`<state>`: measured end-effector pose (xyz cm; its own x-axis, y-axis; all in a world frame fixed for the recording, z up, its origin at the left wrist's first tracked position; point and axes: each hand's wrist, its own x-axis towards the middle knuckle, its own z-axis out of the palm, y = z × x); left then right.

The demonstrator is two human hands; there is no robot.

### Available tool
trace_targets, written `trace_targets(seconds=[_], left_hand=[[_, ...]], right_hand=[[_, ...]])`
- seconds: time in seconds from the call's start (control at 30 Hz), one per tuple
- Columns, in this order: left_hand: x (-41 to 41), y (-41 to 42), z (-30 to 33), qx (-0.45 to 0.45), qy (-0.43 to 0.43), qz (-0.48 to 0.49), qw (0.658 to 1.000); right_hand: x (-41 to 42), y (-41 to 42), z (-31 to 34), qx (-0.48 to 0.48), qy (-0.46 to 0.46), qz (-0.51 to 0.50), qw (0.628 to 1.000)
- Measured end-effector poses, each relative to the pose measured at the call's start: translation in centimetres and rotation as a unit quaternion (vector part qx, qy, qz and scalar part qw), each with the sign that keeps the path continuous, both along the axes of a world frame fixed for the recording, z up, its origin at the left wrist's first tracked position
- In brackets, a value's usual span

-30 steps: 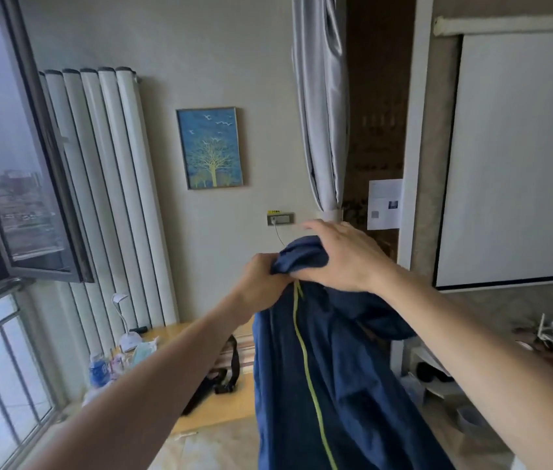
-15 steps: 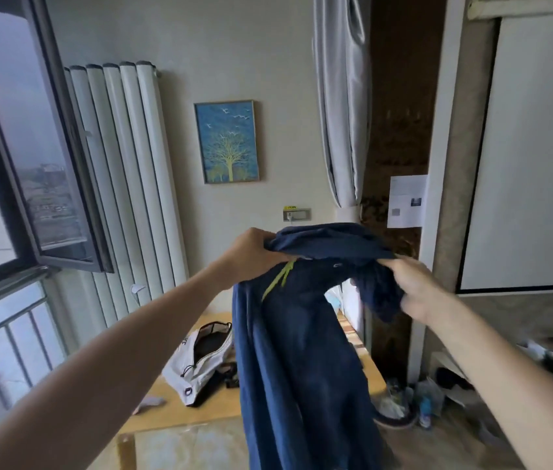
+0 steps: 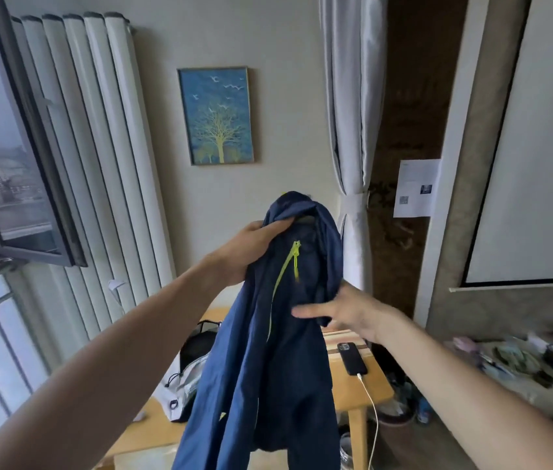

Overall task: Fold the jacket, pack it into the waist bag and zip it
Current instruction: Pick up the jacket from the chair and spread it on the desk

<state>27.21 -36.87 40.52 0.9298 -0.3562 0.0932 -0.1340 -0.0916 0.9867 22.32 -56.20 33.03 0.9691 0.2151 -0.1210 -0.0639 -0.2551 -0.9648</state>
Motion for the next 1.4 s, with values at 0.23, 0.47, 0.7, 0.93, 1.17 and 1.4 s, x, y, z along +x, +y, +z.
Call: trace_targets(seconds=[0.23,0.47,0.7,0.93,1.17,1.4], left_hand=[[14.5,6.1,-4.1,0.353,-0.1,-0.124,0.922],[27.4,12.3,-12.8,0.5,-0.054,-0.087,0.86],[29.9,15.6,-20.6,0.361,-0.03,-0.13,0.923],[39.8,15.7,-21.2,0.378,-0.015,-0.02,0.926],[53.6,12.2,-29.3,0.546,0.02,0.067,0.835],[62.0,11.1,-42.1,0.622,0.029,0.209,0.754]], right_hand=[[13.6,-1.9,-0.7,0.082,-0.017,-0.127,0.988],[23.3,-3.5,-4.5,0.031,0.058,-0.137,0.988],[27.5,-4.8,-8.6,-0.013,0.147,-0.067,0.987],[42.4,-7.2,-10.2,-0.039,0.089,-0.066,0.993],[63.3,-6.3,-21.3,-0.157,0.097,0.018,0.983],[76.2,-5.1,-36.6,-0.266,0.068,-0.045,0.96]])
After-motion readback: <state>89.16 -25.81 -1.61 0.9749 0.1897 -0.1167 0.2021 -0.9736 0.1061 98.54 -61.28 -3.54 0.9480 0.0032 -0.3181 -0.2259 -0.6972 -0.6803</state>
